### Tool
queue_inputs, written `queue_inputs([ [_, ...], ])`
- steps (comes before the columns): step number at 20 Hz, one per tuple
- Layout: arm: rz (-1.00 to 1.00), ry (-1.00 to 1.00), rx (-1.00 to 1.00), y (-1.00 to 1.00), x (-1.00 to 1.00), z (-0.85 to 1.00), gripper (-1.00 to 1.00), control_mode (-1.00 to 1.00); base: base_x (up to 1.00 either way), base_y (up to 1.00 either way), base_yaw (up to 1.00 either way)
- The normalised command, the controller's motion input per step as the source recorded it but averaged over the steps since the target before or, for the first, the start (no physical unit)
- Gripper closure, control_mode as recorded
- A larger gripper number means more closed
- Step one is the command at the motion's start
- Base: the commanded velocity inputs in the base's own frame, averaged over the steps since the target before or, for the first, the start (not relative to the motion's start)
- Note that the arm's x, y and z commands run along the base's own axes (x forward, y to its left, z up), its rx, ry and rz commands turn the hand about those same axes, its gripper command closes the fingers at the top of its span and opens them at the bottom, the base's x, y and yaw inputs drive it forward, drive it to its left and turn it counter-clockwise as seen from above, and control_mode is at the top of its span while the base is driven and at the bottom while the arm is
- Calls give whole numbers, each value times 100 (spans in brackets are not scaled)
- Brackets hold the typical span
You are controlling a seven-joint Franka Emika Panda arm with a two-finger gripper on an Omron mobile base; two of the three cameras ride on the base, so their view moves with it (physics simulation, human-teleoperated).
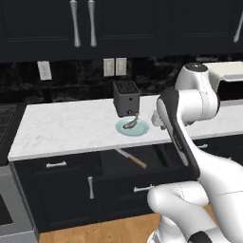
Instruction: Pick up the knife from the drawer and place it on the cutting board. Then place the meat from the plate to the cutting board.
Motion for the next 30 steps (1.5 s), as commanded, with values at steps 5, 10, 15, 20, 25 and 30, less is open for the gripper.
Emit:
queue_inputs([
  [5,0,0,0,0,0,0,-100,100,0,-100,34],
  [10,0,0,0,0,0,0,-100,100,25,-81,43],
  [15,0,0,0,0,0,0,-100,100,49,-67,42],
  [20,0,0,0,0,0,0,-100,100,70,-70,44],
  [25,0,0,0,0,0,0,-100,100,4,-65,20],
  [30,0,1,1,0,0,-1,-100,-100,0,-18,3],
])
